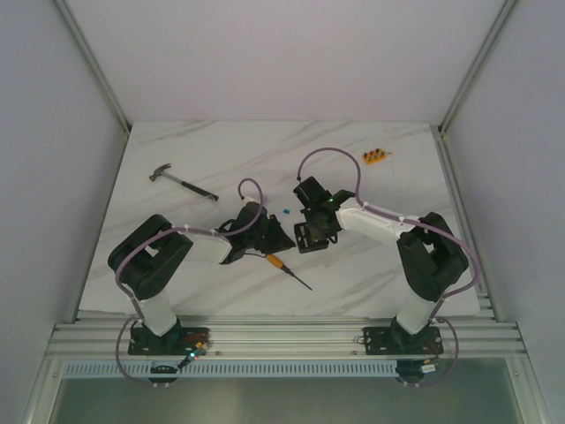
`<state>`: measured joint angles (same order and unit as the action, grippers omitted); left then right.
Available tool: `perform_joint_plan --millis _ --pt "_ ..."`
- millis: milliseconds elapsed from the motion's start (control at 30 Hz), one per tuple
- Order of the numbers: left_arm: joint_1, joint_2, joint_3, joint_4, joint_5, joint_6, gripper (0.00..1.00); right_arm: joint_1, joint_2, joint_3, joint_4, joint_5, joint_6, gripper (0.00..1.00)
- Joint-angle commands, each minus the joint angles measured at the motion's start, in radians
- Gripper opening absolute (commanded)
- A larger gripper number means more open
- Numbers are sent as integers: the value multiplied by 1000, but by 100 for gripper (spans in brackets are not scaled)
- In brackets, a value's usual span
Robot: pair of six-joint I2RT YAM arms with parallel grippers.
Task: Snap on the fuse box
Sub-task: Install the fuse at the fuse box base.
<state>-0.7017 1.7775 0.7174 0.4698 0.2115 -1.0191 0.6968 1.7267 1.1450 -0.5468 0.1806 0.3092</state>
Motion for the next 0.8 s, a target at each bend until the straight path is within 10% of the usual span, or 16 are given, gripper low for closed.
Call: perform_joint_plan --millis 0,333,767 --pt "-4 -62 -34 -54 -45 10 32 40 49 -11 38 -78 7 0" --pt "-2 -177 -58 -125 -118 36 41 44 -91 51 7 -66 3 24" --pt "53 -290 -125 -152 -166 89 65 25 -61 54 3 -46 -3 23"
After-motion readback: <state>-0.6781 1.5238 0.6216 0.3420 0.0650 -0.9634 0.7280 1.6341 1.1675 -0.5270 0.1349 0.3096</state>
